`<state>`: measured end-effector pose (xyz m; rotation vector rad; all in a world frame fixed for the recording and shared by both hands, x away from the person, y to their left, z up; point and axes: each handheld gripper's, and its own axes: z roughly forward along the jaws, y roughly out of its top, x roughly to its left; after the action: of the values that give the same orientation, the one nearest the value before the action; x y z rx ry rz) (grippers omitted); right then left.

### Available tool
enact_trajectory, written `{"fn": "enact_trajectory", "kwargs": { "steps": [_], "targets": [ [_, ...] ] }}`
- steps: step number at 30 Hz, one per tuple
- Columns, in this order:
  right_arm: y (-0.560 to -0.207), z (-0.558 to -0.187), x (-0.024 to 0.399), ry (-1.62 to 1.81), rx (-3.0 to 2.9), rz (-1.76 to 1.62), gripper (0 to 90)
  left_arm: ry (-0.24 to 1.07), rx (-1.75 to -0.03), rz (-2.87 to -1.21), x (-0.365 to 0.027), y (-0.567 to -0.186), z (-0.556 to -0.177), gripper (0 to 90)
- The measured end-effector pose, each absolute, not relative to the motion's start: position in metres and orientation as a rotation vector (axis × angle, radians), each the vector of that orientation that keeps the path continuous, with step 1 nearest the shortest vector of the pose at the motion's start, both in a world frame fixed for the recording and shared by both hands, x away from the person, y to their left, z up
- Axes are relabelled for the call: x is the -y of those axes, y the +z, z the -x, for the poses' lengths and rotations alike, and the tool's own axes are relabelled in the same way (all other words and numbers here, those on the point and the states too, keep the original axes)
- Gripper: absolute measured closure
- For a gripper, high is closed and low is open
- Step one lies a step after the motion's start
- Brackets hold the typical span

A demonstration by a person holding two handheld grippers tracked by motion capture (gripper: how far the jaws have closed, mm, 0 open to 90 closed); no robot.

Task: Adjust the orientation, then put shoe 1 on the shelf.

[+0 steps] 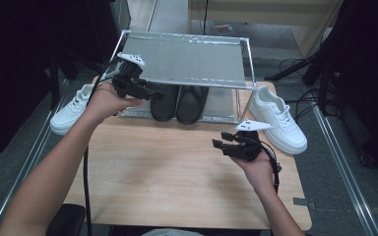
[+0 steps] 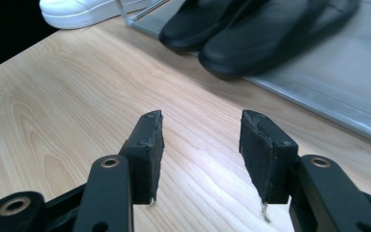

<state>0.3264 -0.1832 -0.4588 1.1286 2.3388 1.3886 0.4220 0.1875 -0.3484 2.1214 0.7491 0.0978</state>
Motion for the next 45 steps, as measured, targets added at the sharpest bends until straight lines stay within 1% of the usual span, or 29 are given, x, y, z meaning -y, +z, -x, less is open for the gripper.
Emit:
{"fn": "enact_trajectory", "kwargs": {
  "steps": [2, 6, 8, 10, 13, 16, 18, 20, 25, 28, 32, 39, 45],
  "targets": [
    [-0.458, -0.323, 0.191, 1.391, -2.326, -1.130, 50.2, 0.114, -0.750, -2.123, -0.189, -0.353, -0.417, 43.9],
    [-0.457, -0.316, 0.204, 1.403, -2.309, -1.133, 48.2, 0.092, -0.747, -2.108, -0.192, -0.364, -0.408, 43.6],
    [-0.458, -0.314, 0.209, 1.405, -2.305, -1.141, 48.1, 0.054, -0.740, -2.109, -0.194, -0.372, -0.404, 45.1],
    [-0.460, -0.314, 0.213, 1.402, -2.302, -1.142, 48.2, 0.044, -0.747, -2.124, -0.195, -0.379, -0.401, 46.3],
    [-0.463, -0.317, 0.213, 1.377, -2.307, -1.144, 48.6, 0.070, -0.746, -2.145, -0.197, -0.390, -0.395, 46.1],
    [-0.464, -0.322, 0.210, 1.383, -2.309, -1.141, 48.7, 0.070, -0.764, -2.076, -0.202, -0.403, -0.386, 46.2],
    [-0.465, -0.324, 0.208, 1.382, -2.318, -1.139, 48.8, 0.093, -0.767, -2.029, -0.205, -0.412, -0.379, 50.2],
    [-0.466, -0.325, 0.205, 1.373, -2.332, -1.129, 48.8, 0.103, -0.778, -2.083, -0.206, -0.417, -0.377, 49.5],
    [-0.468, -0.328, 0.201, 1.329, -2.367, -1.100, 48.5, 0.088, -0.783, -2.090, -0.214, -0.428, -0.370, 45.2],
    [-0.468, -0.329, 0.201, 1.311, -2.369, -1.094, 48.3, 0.076, -0.783, -2.096, -0.222, -0.435, -0.366, 44.5],
    [-0.468, -0.329, 0.203, 1.307, -2.367, -1.099, 48.3, 0.072, -0.825, -2.095, -0.238, -0.441, -0.363, 42.4],
    [-0.469, -0.330, 0.207, 1.305, -2.362, -1.107, 48.3, 0.098, -0.945, -2.035, -0.271, -0.443, -0.364, 43.7],
    [-0.469, -0.331, 0.206, 1.301, -2.361, -1.111, 48.1, 0.156, -1.045, -2.003, -0.294, -0.446, -0.365, 43.8]
  ]
}}
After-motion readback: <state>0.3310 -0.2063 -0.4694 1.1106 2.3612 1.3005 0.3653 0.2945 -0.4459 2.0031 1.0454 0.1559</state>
